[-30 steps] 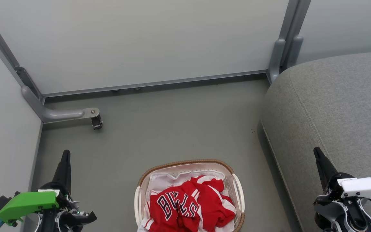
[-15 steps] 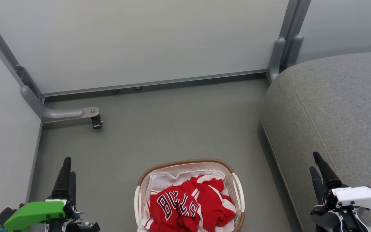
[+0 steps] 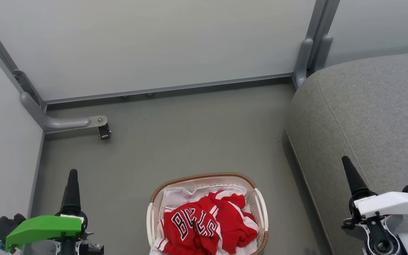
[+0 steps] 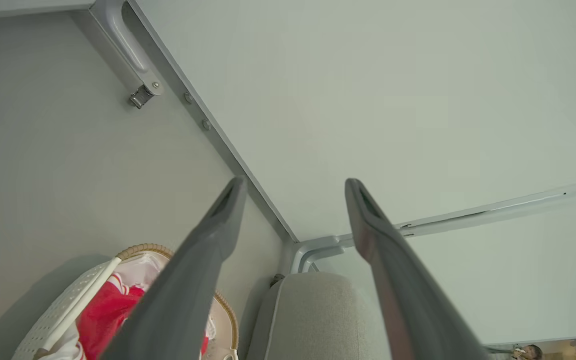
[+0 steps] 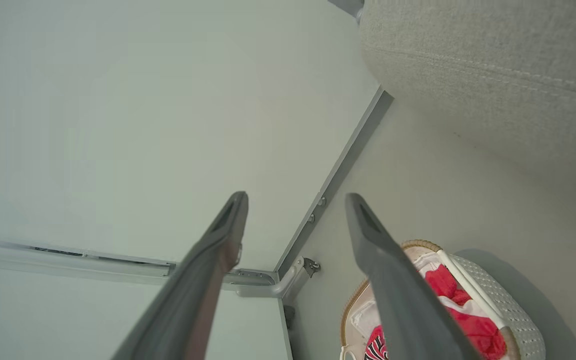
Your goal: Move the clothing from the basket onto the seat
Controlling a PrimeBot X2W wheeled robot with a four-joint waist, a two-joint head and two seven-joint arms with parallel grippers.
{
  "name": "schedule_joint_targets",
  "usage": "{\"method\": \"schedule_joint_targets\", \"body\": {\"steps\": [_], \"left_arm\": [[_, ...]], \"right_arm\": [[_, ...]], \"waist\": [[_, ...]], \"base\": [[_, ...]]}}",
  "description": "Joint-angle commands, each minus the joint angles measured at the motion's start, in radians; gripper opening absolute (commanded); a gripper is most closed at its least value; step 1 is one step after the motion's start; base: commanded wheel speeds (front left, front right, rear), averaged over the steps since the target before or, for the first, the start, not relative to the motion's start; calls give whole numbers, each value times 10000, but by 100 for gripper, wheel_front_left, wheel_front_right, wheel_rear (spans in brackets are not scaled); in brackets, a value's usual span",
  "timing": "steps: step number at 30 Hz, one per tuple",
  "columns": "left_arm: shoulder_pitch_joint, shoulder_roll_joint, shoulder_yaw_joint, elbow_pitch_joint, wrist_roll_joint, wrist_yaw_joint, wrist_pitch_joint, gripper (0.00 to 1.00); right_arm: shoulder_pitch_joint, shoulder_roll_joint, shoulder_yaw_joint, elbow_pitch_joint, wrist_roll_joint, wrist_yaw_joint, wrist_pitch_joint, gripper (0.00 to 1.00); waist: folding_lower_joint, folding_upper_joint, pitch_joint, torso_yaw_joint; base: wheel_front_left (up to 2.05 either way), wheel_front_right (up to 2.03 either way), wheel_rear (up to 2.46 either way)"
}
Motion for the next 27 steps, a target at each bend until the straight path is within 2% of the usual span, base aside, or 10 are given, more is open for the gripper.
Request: {"method": "schedule_joint_targets", "body": {"steps": [1, 11, 27], "left_arm": [[-344, 72, 16, -188, 624, 14, -116, 100], [-329, 164, -161, 17, 2682, 383, -501, 100], [-333, 569, -683, 386, 5125, 845, -1047, 100]], "right_arm": [[-325, -155, 75, -101, -471, 1, -148, 100], [-583, -373, 454, 10, -2165, 2, -535, 100], [-899, -699, 1223, 313, -4352, 3, -1091, 100]], "waist": [[-1, 0, 11, -14], [-1, 0, 100, -49], [-1, 0, 163, 17]], "base": [[0, 0, 0], [0, 0, 0], [0, 0, 0]]}}
